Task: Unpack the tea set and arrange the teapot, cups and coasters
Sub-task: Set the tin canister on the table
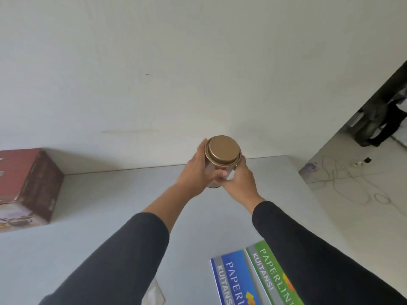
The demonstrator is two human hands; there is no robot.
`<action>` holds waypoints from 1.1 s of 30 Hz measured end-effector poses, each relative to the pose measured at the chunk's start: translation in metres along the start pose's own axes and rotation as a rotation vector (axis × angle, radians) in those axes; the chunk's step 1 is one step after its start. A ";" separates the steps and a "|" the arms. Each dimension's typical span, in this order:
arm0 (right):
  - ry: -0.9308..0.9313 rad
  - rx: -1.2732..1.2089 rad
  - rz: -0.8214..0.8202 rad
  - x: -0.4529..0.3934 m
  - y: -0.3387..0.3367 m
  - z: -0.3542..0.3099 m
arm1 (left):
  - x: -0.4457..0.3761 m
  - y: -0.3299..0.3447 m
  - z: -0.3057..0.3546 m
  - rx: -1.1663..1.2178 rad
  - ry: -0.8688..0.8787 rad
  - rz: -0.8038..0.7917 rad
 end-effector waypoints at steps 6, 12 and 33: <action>0.063 -0.049 -0.021 -0.035 -0.020 0.066 | -0.037 0.061 -0.019 0.074 -0.126 0.010; 0.059 -0.058 -0.045 -0.071 -0.019 0.097 | -0.069 0.082 -0.037 0.073 -0.193 0.049; 0.048 -0.032 -0.104 -0.107 -0.007 0.115 | -0.094 0.096 -0.077 -0.043 -0.405 0.052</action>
Point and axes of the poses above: each hand's wrist, its own x-axis away from the middle knuckle, its own y-axis out of the palm, z = x × y, the point moved 8 cm from there along -x, towards the middle knuckle, and after that the axes turned 1 degree about -z, right-handed, at the moved point
